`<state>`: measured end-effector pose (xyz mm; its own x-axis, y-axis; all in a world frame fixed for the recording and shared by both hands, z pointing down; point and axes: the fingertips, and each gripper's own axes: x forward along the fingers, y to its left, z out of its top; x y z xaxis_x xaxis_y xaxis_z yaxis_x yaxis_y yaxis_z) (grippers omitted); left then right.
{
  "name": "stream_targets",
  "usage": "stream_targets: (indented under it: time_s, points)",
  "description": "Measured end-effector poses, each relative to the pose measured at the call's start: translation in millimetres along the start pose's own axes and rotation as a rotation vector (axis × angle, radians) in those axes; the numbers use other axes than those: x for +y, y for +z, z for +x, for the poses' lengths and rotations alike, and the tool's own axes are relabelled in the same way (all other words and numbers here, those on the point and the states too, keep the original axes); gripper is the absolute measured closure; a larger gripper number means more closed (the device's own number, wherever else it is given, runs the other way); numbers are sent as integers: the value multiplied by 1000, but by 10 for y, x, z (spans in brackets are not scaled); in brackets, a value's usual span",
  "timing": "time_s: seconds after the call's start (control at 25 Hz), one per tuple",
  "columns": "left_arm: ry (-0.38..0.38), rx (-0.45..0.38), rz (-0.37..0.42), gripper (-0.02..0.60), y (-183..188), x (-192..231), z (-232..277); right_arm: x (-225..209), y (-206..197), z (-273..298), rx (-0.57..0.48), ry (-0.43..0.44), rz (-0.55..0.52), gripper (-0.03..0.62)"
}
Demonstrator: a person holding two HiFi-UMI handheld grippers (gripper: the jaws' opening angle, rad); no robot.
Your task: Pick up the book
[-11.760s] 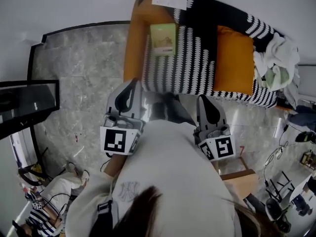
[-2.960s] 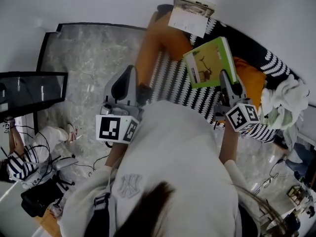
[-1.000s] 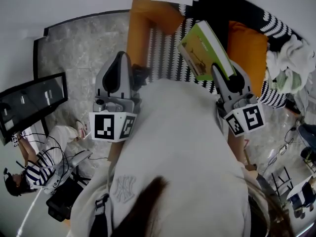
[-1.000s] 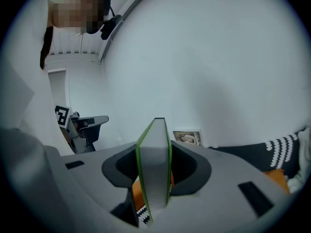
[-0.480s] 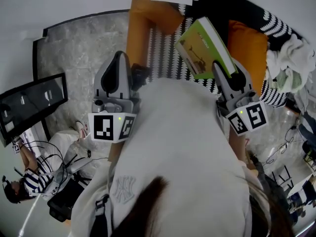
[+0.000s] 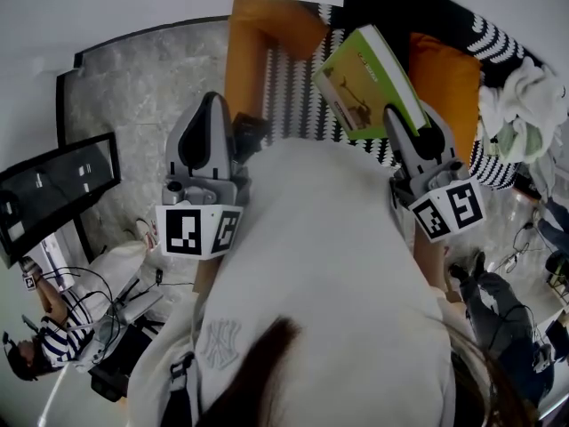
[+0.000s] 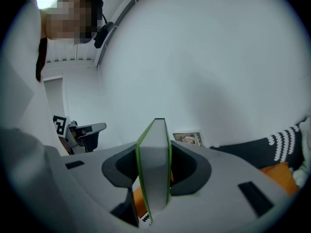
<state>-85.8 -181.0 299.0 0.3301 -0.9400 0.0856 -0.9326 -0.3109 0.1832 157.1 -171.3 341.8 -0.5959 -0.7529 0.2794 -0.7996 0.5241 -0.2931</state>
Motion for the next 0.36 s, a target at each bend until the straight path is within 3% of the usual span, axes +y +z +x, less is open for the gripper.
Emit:
stream_targets:
  time_s: [0.36]
  points:
    - [-1, -6, -11, 572, -9, 60, -12, 32, -26, 18, 7, -8, 0, 442]
